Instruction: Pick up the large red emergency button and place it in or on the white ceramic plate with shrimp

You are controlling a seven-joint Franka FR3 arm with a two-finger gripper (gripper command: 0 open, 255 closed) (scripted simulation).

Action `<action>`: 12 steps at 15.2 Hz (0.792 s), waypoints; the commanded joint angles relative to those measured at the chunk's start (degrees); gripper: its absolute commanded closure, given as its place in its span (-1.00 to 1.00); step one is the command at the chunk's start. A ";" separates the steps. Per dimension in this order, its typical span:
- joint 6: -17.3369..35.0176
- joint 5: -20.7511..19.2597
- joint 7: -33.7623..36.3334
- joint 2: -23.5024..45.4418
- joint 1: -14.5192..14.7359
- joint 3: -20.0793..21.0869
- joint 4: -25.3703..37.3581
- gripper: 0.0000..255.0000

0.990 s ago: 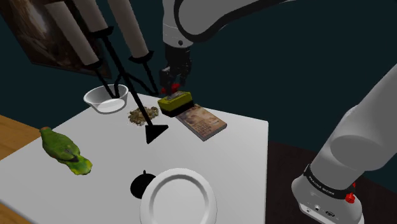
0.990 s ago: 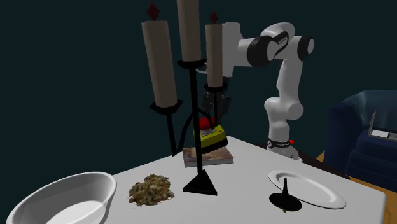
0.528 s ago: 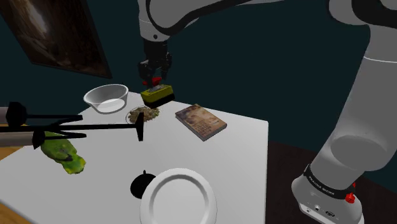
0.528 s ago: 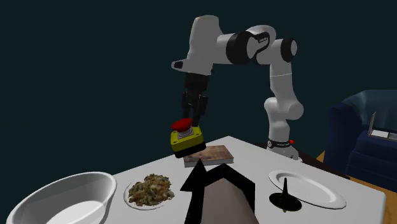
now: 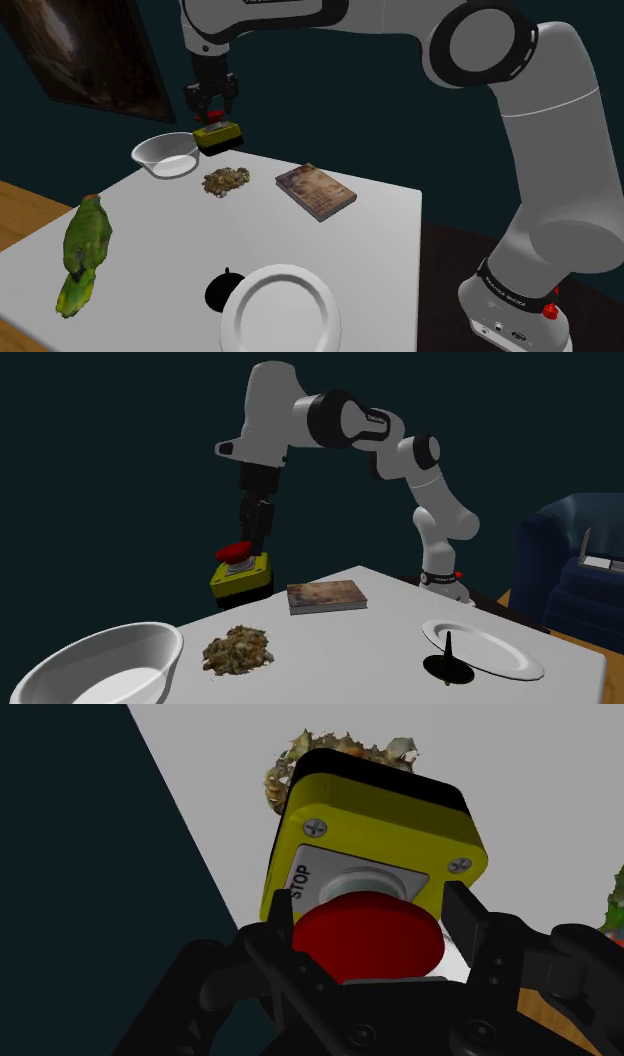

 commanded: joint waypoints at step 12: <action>8.10 -0.88 1.15 1.55 -0.96 -0.54 -6.80 1.00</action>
